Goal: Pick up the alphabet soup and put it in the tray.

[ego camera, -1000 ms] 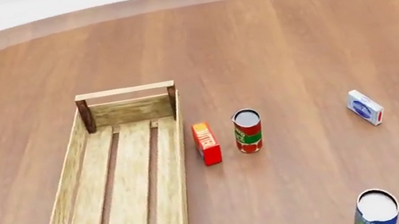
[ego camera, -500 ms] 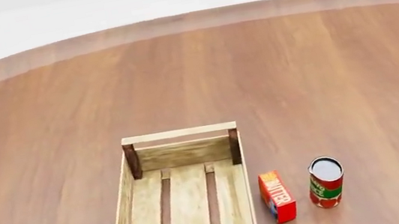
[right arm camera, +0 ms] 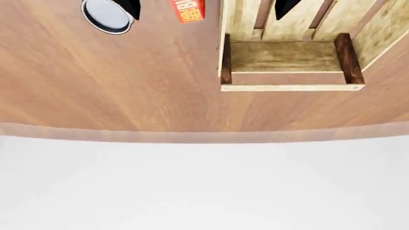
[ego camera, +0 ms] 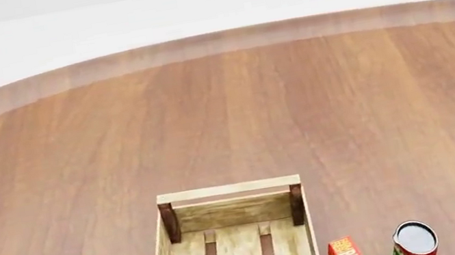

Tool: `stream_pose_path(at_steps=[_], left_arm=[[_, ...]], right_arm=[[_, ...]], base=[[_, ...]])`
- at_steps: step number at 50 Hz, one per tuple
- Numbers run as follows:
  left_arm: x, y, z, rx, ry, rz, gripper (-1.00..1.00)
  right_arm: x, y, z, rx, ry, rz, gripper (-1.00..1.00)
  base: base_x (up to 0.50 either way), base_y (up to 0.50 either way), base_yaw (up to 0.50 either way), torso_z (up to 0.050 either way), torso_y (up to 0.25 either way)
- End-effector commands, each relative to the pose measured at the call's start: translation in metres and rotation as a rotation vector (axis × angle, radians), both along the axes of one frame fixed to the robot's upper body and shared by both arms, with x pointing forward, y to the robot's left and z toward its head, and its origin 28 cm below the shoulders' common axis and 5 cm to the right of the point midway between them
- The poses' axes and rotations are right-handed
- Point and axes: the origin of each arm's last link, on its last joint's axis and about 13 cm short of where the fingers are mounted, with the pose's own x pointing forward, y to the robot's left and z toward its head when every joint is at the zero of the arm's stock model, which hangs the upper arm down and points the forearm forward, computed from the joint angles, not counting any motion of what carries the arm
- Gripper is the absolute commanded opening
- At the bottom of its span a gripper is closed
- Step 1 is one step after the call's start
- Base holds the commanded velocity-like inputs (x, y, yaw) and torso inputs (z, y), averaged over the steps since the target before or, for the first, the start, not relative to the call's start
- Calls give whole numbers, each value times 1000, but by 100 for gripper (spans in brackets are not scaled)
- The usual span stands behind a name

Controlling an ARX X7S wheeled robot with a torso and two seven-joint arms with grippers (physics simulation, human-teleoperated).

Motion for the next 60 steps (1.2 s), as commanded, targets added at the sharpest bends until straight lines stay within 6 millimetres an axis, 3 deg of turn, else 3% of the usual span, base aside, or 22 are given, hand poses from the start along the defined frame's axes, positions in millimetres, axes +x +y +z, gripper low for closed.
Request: stream_pose_path(at_steps=[1, 13, 20, 25, 26, 38, 60], left_arm=[[0, 1, 0, -8, 3, 9, 100], [0, 1, -1, -11, 3, 13, 100], [0, 1, -1, -10, 4, 15, 100], [0, 1, -1, -10, 4, 14, 100], [0, 1, -1, -9, 4, 15, 100], [-1, 1, -1, -7, 2, 19, 100], [-1, 1, -1, -7, 6, 22, 100]], right_arm=[[-9, -11, 11, 57, 60, -90, 100], [-41, -34, 24, 122, 151, -388, 100], [-51, -40, 28, 96, 169, -540, 100], [-54, -41, 30, 120, 149, -551, 100], [-59, -46, 33, 132, 145, -645, 100], [-72, -59, 29, 150, 178, -871, 100], [-87, -78, 19, 162, 193, -994, 100]], base=[[0, 0, 0, 0, 0], [0, 0, 0, 0, 0], [0, 0, 0, 0, 0], [0, 0, 0, 0, 0], [0, 0, 0, 0, 0], [0, 0, 0, 0, 0], [0, 0, 0, 0, 0]])
